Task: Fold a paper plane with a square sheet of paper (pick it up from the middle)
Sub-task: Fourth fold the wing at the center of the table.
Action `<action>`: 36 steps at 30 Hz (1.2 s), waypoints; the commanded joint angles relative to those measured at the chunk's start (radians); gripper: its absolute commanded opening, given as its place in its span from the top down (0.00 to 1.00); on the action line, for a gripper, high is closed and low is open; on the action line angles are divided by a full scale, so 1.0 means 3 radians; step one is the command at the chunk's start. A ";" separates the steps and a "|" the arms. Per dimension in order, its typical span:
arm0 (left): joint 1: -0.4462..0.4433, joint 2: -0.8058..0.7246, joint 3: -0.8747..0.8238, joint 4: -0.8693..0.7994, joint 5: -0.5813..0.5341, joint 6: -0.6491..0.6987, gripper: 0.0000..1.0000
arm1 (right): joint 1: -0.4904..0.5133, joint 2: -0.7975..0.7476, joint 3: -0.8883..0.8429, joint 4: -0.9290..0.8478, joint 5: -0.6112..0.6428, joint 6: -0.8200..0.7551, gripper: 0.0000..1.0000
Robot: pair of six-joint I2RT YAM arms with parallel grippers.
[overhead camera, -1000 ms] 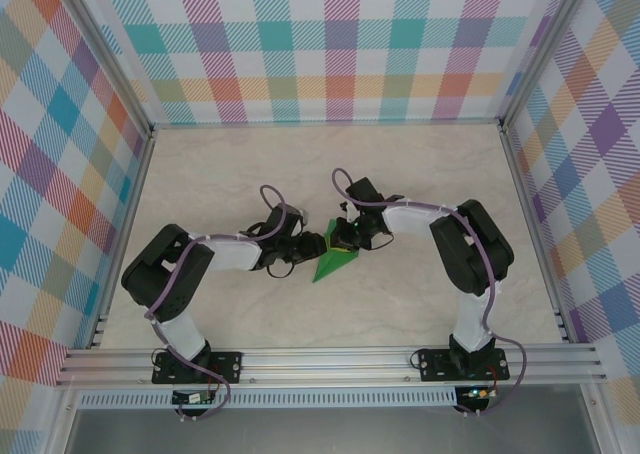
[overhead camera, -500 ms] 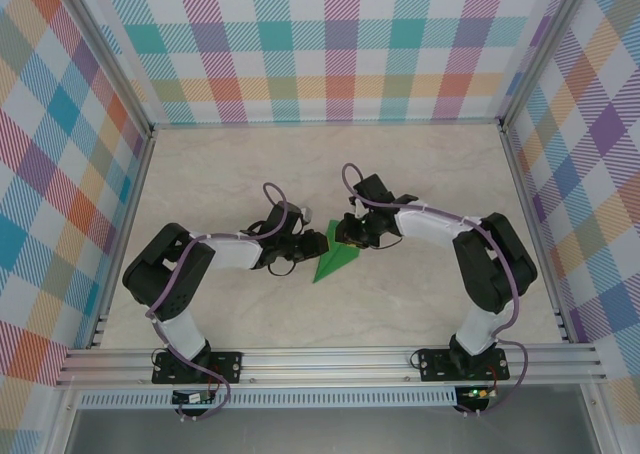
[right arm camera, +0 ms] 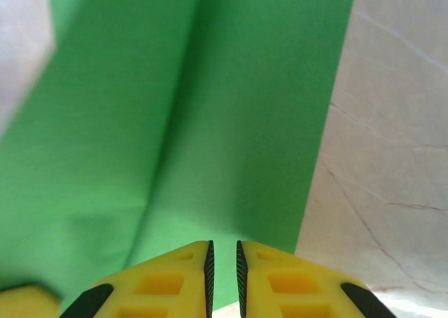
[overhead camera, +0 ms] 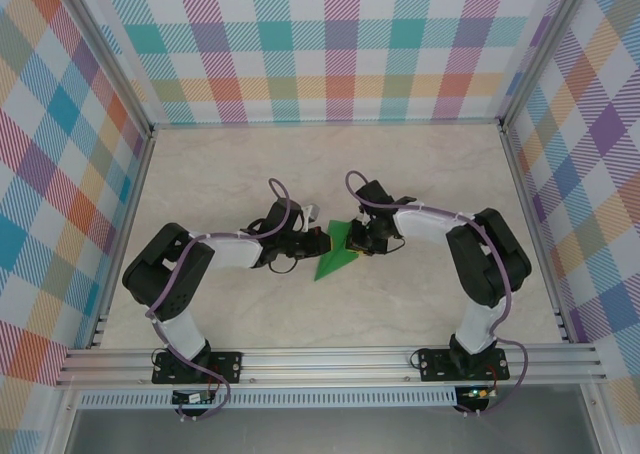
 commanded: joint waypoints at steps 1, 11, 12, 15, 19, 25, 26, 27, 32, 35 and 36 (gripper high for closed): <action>0.0018 -0.0041 0.0105 0.0106 0.0161 0.0157 0.94 | -0.0019 0.0092 0.0082 -0.0118 -0.0060 0.0019 0.82; 0.0013 0.0066 0.0228 -0.0132 0.0258 0.0464 0.84 | -0.0022 0.0126 0.0092 -0.0139 -0.0104 0.0006 0.82; 0.0011 0.0057 0.0225 -0.0121 0.0245 0.0460 0.81 | -0.0022 0.0124 0.0092 -0.0140 -0.0107 0.0008 0.82; 0.0008 0.0041 0.0214 -0.0072 0.0202 0.0450 0.73 | -0.0025 0.0127 0.0092 -0.0139 -0.0112 0.0005 0.82; 0.0008 0.0045 0.0208 -0.0046 0.0109 0.0450 0.67 | -0.0022 0.0135 0.0097 -0.0133 -0.0129 0.0008 0.82; 0.0004 0.0035 0.0180 -0.0015 -0.0018 0.0519 0.65 | -0.0022 0.0130 0.0097 -0.0128 -0.0143 0.0015 0.82; 0.0003 0.0026 0.0171 -0.0007 -0.0030 0.0553 0.65 | -0.0022 0.0130 0.0097 -0.0128 -0.0149 0.0018 0.82; -0.0002 0.0018 0.0169 -0.0004 -0.0050 0.0582 0.65 | -0.0022 0.0133 0.0100 -0.0126 -0.0154 0.0021 0.82; -0.0033 0.0016 0.0107 0.0151 -0.0013 0.0787 0.74 | -0.0020 0.0144 0.0118 -0.0118 -0.0186 0.0033 0.83; -0.0042 0.0046 0.0090 0.0272 0.0067 0.0872 0.83 | -0.0027 0.0142 0.0118 -0.0118 -0.0204 0.0039 0.83; -0.0043 0.0062 0.0087 0.0292 0.0092 0.0898 0.84 | -0.0028 0.0145 0.0118 -0.0118 -0.0216 0.0039 0.83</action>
